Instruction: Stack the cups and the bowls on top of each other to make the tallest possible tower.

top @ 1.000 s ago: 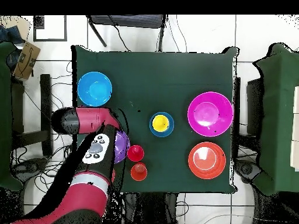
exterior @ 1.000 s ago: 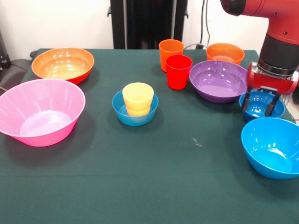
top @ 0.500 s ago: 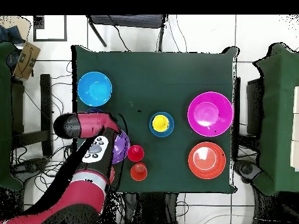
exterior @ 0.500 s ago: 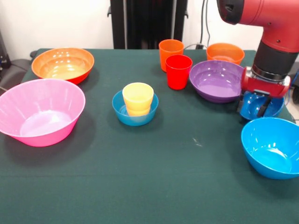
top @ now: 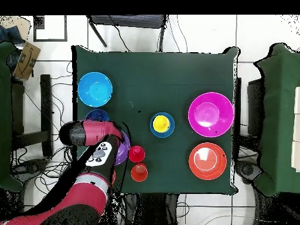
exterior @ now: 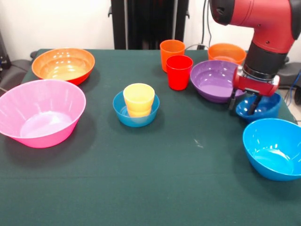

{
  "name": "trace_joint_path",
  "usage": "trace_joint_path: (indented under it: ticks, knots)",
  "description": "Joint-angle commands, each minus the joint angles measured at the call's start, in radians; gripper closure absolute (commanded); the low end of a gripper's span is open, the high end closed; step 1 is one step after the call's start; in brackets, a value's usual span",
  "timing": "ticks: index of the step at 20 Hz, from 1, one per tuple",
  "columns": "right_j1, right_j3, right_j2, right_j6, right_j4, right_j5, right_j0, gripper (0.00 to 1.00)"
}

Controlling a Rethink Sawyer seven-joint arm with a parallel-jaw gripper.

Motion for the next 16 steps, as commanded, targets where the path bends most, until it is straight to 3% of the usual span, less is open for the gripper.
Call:
trace_joint_path:
  ticks: [1,16]
  knots:
    - [-0.011,0.093,0.135,0.107,-0.025,-0.046,-0.021,0.00]
    - [-0.072,0.101,0.185,0.089,-0.011,-0.019,-0.052,0.00]
